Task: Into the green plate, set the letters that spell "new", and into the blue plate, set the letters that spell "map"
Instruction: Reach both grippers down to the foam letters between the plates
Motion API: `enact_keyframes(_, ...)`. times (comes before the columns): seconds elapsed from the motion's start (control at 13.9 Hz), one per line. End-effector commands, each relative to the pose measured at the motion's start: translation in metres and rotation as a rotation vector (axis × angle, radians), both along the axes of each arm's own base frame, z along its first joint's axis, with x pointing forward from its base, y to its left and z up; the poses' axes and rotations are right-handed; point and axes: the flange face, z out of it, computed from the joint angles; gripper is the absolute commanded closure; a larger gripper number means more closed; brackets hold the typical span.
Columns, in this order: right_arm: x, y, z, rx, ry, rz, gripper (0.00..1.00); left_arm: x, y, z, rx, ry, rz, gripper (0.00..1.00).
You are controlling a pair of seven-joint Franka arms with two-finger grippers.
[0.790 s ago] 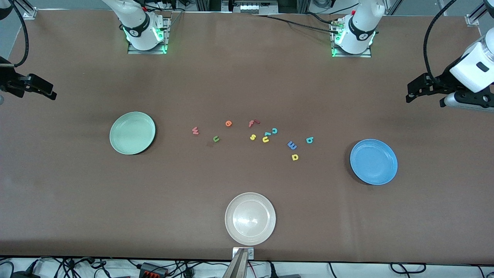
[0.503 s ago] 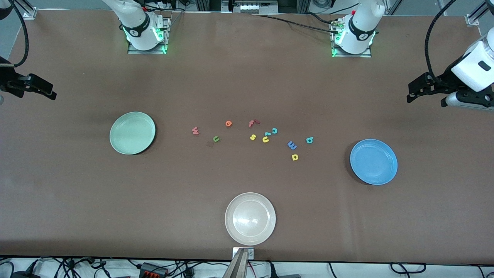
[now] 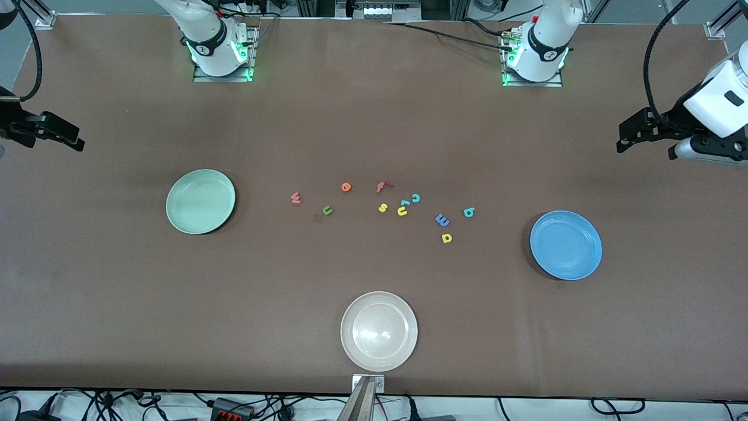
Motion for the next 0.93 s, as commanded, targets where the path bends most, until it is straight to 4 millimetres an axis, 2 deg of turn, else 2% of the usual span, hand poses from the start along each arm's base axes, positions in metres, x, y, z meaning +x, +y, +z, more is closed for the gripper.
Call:
enact_keyframes(0.0,-0.008,-0.006,0.002,-0.007,0.005,0.014,0.00,0.008,0.000,0.010,0.033,0.021,-0.027,0.00)
enact_keyframes(0.5,-0.006,-0.005,-0.003,-0.006,0.016,0.017,0.00,0.008,0.004,0.009,0.031,0.024,-0.012,0.00)
enact_keyframes(0.65,0.001,0.000,-0.018,0.000,0.041,0.052,0.00,0.008,0.005,0.004,0.031,0.046,-0.012,0.00)
enact_keyframes(0.79,0.012,0.010,-0.047,0.020,0.095,0.101,0.00,0.008,0.005,0.003,0.031,0.050,-0.012,0.00)
enact_keyframes(0.86,0.019,0.021,-0.064,0.023,0.122,0.120,0.00,0.009,0.005,0.003,0.031,0.050,-0.012,0.00)
